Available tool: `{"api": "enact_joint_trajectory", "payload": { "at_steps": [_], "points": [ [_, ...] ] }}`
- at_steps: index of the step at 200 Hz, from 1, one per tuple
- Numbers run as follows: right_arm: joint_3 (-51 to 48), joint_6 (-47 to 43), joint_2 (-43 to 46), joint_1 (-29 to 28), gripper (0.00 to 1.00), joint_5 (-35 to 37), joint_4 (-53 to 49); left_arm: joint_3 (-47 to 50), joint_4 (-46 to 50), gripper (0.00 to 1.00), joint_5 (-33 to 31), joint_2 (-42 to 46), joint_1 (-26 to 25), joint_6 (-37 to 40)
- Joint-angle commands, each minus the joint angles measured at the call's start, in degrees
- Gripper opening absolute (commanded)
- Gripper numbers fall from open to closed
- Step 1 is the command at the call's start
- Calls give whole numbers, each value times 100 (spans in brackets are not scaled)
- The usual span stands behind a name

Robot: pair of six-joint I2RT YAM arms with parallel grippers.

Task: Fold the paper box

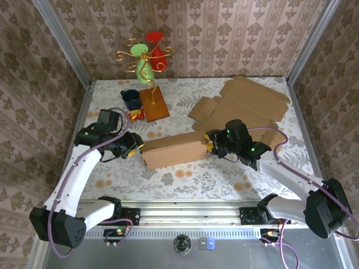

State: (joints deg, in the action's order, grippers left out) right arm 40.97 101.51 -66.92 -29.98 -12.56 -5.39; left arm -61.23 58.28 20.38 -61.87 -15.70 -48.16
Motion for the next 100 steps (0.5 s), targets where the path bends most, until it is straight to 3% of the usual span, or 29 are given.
{"api": "enact_joint_trajectory", "payload": {
  "at_steps": [1, 100],
  "points": [
    [-160, -93, -155, 23, 40, 16, -727, 198, -168, 45, 43, -9, 113, -286],
    [-210, -49, -155, 27, 38, -25, -902, 1092, -753, 31, 326, 51, 120, -93]
  ]
}}
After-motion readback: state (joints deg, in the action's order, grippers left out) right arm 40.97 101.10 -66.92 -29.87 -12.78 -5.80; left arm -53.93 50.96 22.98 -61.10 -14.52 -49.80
